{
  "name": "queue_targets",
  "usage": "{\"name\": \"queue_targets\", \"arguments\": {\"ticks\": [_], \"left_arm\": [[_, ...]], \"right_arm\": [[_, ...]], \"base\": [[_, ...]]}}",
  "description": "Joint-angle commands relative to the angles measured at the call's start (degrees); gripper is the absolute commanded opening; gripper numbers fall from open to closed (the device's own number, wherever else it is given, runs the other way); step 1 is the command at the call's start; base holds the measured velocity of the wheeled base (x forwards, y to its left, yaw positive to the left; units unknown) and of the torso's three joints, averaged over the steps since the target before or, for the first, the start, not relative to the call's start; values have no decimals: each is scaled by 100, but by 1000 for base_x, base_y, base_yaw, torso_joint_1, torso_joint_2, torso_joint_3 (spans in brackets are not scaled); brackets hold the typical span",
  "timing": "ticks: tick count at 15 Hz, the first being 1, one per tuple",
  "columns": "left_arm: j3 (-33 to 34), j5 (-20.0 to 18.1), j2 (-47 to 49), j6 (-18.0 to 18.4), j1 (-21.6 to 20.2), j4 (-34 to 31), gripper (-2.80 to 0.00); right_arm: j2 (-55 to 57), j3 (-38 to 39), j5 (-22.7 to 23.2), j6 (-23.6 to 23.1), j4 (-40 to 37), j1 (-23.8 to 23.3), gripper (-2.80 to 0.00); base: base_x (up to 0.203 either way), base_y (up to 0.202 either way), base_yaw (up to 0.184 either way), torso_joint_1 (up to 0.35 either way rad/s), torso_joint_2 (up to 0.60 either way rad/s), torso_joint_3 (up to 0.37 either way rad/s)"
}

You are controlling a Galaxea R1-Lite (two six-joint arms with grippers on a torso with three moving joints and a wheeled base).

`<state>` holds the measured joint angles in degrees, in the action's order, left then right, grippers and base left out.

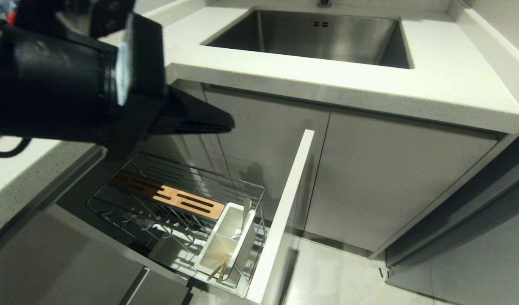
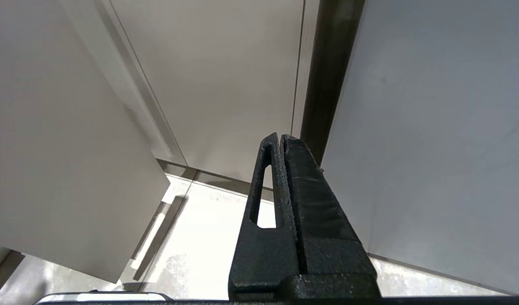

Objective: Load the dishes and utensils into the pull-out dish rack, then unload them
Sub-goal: Close the cupboard

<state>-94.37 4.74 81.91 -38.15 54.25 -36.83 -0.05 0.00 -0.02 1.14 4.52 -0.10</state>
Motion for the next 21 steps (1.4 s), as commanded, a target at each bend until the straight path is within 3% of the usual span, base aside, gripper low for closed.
{"name": "queue_targets", "arguments": {"ticks": [1,4,12,13,16,21], "left_arm": [[201,42,615,-98,311,-2,-280],[332,80,1178,-257,639,0,-280],[499,357,2024,-211,779,-16,-280],[511,603,2036,-150,773,-13,-280],[532,1797,2001,28,764,-25,-280],[532,3221,1738,235,717,-41,-280]], "right_arm": [[5,149,2,0,5,1,-280],[5,149,-4,0,5,1,-280],[5,149,1,0,5,1,-280],[5,149,2,0,5,1,-280],[5,149,2,0,5,1,-280],[5,149,2,0,5,1,-280]], "base": [[0,0,0,0,0,0],[0,0,0,0,0,0],[0,0,0,0,0,0],[0,0,0,0,0,0],[0,0,0,0,0,0],[0,0,0,0,0,0]]}}
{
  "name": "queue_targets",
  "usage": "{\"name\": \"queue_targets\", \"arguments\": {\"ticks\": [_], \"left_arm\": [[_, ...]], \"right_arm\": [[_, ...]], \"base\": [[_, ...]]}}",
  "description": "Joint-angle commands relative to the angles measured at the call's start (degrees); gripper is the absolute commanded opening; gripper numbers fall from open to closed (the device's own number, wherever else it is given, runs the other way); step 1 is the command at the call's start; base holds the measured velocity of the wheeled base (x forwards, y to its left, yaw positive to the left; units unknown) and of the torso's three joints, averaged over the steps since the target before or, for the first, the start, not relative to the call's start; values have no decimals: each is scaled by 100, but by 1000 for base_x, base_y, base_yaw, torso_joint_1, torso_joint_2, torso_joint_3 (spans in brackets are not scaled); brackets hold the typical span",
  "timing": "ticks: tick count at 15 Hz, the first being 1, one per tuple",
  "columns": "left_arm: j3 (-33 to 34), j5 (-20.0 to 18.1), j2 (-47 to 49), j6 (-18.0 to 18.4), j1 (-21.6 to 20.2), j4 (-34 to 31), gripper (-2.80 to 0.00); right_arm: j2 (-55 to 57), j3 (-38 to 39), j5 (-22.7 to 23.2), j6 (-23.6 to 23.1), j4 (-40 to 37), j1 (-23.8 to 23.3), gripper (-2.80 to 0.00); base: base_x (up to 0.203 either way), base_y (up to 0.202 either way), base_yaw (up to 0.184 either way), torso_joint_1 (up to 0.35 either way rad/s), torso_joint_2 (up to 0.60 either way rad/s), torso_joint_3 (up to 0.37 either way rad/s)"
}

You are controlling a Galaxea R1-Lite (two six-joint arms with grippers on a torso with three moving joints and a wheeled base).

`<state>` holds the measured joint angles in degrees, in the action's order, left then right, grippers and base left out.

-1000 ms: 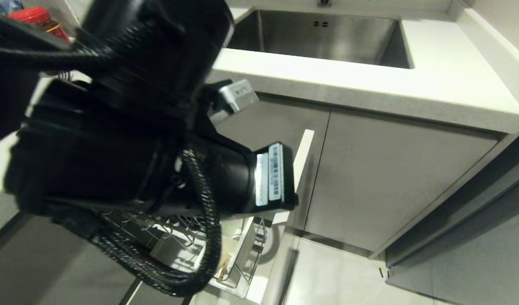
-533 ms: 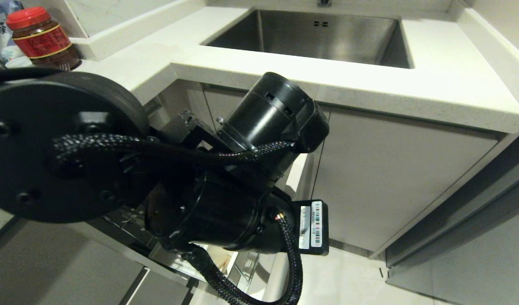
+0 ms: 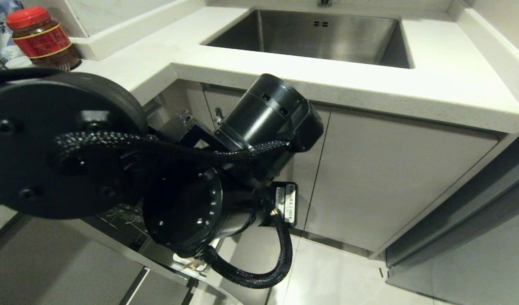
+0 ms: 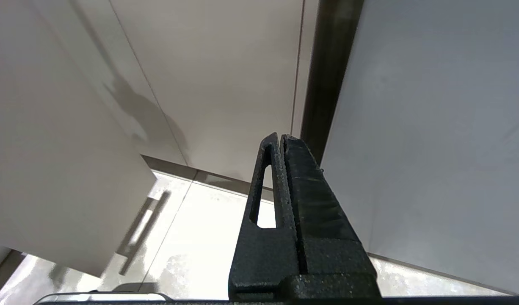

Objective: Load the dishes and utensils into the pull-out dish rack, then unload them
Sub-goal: Close the cupboard

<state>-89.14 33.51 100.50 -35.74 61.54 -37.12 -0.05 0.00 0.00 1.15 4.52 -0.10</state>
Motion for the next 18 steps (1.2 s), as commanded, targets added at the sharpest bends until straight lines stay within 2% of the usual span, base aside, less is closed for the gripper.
{"name": "queue_targets", "arguments": {"ticks": [1,3,4,14,16,18], "left_arm": [[4,668,-111,57,-156,-82,-280],[-11,1299,-40,234,-620,-291,-280],[-29,1372,-28,342,-838,-326,-280],[-22,1453,54,1486,-2616,-282,-280],[-34,1465,-6,1601,-2814,-149,-280],[-16,1466,-40,1652,-2806,-146,-280]], "right_arm": [[5,149,0,0,5,1,-280],[5,149,0,0,5,1,-280],[5,149,0,0,5,1,-280],[5,150,0,0,5,1,-280],[5,158,-6,0,5,1,-280],[5,149,-6,0,5,1,-280]], "base": [[0,0,0,0,0,0],[0,0,0,0,0,0],[0,0,0,0,0,0],[0,0,0,0,0,0],[0,0,0,0,0,0],[0,0,0,0,0,0]]}}
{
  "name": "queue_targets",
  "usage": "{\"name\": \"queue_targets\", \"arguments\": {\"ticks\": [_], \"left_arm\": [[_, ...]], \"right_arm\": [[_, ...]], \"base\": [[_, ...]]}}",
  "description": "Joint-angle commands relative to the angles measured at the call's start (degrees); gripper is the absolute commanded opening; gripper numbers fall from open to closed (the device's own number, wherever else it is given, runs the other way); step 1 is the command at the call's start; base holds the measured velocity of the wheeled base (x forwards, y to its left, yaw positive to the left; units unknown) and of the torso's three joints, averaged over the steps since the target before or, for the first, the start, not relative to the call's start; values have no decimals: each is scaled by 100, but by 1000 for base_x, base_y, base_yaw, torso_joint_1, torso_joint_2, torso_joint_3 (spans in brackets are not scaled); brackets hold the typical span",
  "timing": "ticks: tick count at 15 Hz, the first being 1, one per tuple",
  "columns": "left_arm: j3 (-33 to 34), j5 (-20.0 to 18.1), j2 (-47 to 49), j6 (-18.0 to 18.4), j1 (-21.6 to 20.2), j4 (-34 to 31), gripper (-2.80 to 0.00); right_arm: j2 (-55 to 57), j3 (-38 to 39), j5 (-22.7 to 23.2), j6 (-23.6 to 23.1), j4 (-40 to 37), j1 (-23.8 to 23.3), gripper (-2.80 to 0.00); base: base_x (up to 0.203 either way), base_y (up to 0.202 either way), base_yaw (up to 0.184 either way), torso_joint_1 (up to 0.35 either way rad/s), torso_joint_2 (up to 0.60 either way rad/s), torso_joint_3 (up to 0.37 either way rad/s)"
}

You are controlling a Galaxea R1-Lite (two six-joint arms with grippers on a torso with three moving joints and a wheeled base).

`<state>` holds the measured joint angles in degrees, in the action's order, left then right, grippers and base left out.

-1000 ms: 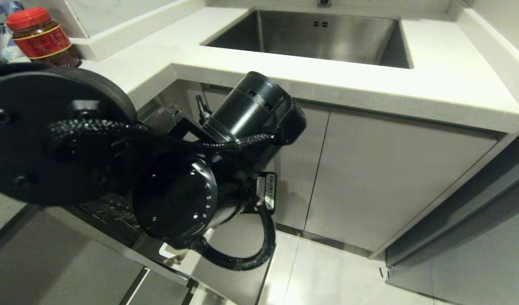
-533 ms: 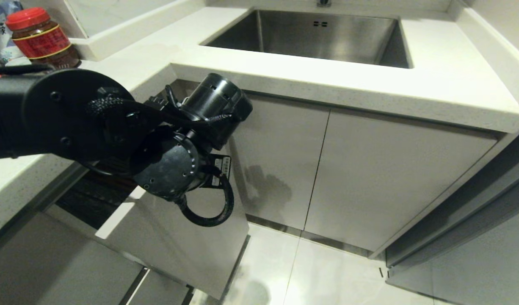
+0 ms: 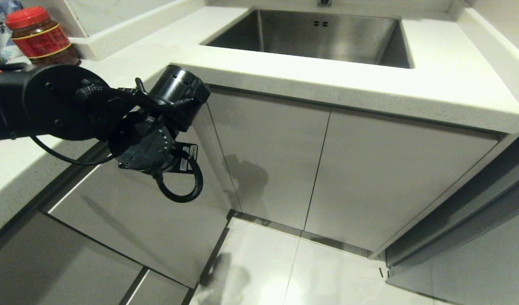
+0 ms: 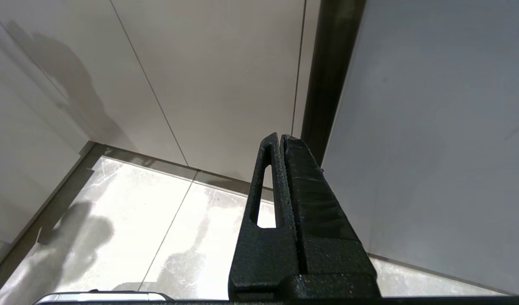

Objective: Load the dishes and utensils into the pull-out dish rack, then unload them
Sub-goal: Close the cupboard

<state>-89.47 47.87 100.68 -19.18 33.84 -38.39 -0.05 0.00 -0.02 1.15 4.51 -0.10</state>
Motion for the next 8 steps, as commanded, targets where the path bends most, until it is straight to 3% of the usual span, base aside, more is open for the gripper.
{"name": "queue_targets", "arguments": {"ticks": [1,5,8], "left_arm": [[17,29,-58,2,-38,-20,-280],[61,4,-358,15,130,-18,-280],[130,-304,-1103,184,380,-19,-280]], "right_arm": [[5,149,2,0,6,1,-280],[5,158,-2,0,6,1,-280],[5,149,2,0,6,1,-280]], "base": [[0,0,0,0,0,0],[0,0,0,0,0,0],[0,0,0,0,0,0]]}}
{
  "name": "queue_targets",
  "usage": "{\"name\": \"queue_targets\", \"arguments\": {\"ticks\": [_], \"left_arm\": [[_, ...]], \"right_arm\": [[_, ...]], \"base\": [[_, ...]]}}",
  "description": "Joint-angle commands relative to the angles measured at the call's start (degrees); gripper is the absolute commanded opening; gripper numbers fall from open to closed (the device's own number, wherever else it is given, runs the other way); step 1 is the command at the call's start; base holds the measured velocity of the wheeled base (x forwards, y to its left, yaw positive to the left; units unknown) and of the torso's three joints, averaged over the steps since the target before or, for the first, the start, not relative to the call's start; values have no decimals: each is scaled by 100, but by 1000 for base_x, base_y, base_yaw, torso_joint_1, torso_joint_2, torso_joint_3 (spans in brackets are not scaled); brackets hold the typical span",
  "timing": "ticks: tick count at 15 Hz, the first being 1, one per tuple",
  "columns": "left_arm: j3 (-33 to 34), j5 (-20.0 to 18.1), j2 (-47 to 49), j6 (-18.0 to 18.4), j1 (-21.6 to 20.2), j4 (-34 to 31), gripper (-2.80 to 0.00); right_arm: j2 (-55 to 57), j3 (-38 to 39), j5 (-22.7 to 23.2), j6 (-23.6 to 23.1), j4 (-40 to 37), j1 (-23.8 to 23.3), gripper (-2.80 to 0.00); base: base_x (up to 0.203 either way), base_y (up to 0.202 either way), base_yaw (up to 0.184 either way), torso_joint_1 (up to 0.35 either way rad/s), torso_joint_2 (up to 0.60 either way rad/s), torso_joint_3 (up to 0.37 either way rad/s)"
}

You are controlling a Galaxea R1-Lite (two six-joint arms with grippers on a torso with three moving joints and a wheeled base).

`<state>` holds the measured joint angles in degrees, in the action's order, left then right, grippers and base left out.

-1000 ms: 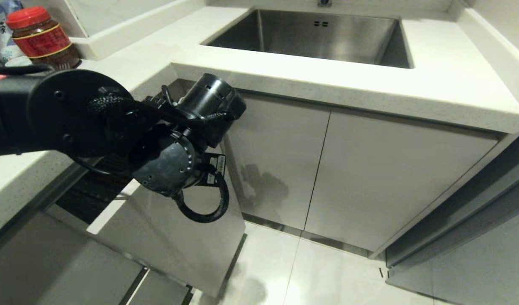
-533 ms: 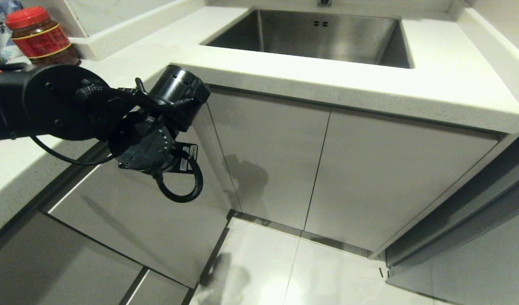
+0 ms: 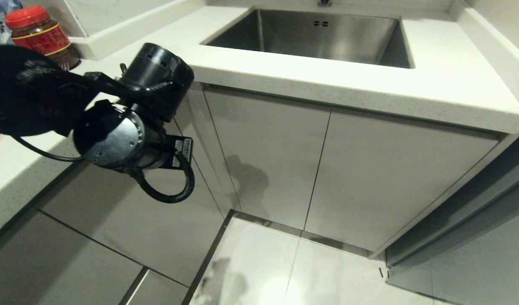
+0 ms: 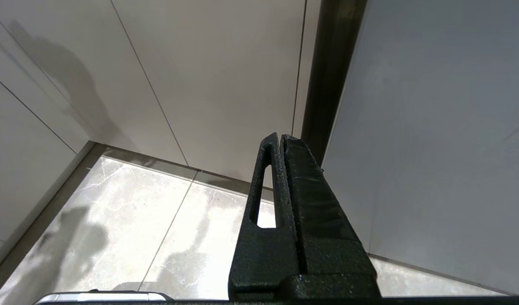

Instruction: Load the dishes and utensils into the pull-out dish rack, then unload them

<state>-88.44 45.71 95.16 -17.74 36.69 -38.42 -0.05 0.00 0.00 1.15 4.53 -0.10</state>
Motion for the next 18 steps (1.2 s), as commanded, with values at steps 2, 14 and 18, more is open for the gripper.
{"name": "queue_targets", "arguments": {"ticks": [2,14,18], "left_arm": [[43,-610,-1315,291,129,-11,-280],[2009,-4369,-7095,2759,-3041,374,-280],[4348,-4233,-8554,2673,-3555,542,-280]], "right_arm": [[5,149,0,0,4,1,-280],[5,150,0,0,4,1,-280],[5,149,0,0,4,1,-280]], "base": [[0,0,0,0,0,0],[0,0,0,0,0,0],[0,0,0,0,0,0]]}}
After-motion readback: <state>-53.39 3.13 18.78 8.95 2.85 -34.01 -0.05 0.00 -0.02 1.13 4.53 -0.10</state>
